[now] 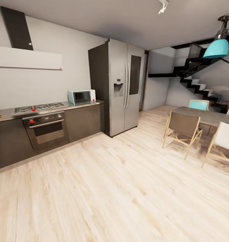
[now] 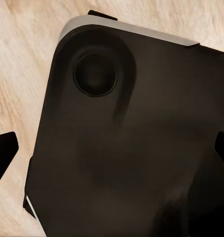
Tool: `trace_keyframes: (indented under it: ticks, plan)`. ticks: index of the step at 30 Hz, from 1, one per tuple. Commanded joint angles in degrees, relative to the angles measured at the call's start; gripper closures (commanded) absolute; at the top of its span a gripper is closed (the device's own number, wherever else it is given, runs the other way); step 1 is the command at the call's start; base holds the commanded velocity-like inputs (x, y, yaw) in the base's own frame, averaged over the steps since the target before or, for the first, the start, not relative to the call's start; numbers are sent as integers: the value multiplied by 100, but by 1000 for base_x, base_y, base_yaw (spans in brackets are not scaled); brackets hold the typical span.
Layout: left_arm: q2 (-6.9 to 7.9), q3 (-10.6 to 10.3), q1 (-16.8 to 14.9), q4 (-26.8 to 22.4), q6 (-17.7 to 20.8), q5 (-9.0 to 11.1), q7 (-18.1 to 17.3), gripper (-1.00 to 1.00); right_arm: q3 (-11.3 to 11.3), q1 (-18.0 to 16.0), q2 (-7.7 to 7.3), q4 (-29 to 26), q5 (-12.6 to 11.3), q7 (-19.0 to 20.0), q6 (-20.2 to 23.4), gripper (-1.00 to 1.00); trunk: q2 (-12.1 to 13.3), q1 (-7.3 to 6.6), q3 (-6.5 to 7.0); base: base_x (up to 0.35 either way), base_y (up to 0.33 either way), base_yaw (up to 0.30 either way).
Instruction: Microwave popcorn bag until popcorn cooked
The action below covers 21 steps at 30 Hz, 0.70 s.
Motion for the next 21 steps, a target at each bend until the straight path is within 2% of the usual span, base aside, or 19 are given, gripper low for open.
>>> trace_keyframes:
  ticks: [1, 21]
  plan:
    - [-2, 2, -1, -1, -14, 21, 7, -100, -9, -1, 0, 1, 39, -3, -17, -100, -2, 3, -4, 323, 0, 0]
    - [-2, 2, -1, -1, -14, 21, 7, -100, -61, -1, 2, 1, 21, 1, -26, -100, -2, 3, -4, 323, 0, 0]
